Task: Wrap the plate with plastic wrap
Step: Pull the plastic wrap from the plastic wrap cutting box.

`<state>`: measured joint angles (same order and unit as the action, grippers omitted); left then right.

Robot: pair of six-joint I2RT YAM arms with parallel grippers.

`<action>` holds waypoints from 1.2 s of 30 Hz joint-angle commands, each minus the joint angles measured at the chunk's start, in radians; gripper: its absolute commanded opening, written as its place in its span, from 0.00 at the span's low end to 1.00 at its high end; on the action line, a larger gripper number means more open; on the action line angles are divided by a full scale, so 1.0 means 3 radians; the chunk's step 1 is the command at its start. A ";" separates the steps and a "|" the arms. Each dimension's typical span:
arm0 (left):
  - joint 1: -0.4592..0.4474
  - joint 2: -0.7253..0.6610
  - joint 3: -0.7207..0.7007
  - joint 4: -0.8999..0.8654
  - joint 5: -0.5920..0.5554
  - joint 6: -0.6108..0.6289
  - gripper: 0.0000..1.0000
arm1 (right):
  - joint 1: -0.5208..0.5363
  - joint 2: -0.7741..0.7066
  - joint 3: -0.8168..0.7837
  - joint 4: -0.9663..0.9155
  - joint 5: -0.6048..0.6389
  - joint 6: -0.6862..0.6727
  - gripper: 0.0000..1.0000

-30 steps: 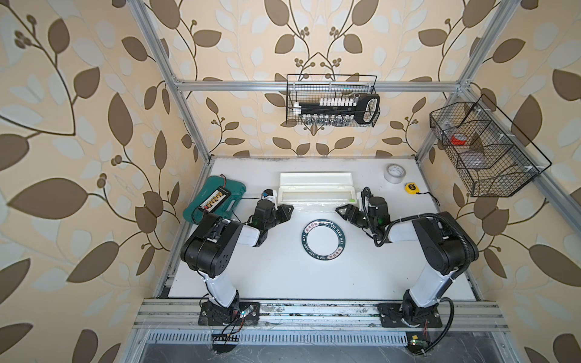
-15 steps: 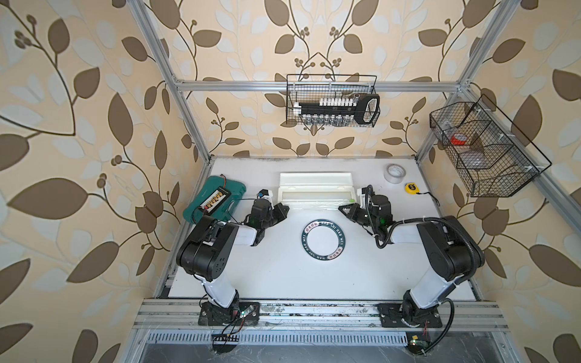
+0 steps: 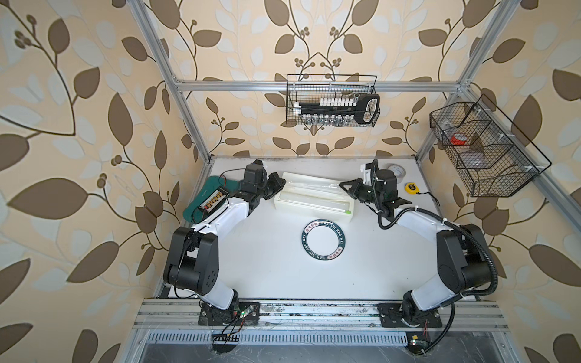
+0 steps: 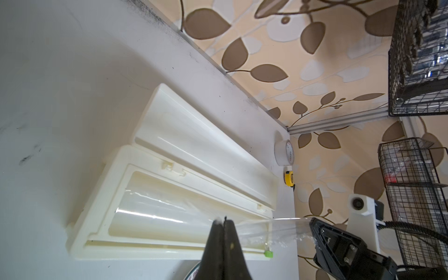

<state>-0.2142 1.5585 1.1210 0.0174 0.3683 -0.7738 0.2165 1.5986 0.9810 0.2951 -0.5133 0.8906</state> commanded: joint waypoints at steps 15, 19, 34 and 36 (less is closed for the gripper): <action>0.0141 0.0501 0.1894 -0.1090 0.0403 0.0427 0.00 | -0.0309 0.0210 0.1544 -0.0872 -0.0085 -0.0266 0.00; 0.0141 0.0450 0.1955 -0.1143 0.0470 0.0430 0.00 | -0.0308 0.0096 0.1565 -0.0959 -0.0085 -0.0349 0.00; 0.0141 -0.0736 0.0527 -0.0738 0.0820 0.0170 0.00 | -0.0299 -0.1120 0.0475 -0.1440 -0.0222 -0.0738 0.00; 0.0141 -0.0827 0.0507 -0.0811 0.0846 0.0189 0.00 | -0.0297 -0.1245 0.0428 -0.1592 -0.0222 -0.0819 0.00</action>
<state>-0.1898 1.3636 1.2797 -0.2596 0.6277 -0.7162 0.1417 1.2812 1.1248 -0.1364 -0.5953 0.7044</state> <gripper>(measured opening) 0.045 0.048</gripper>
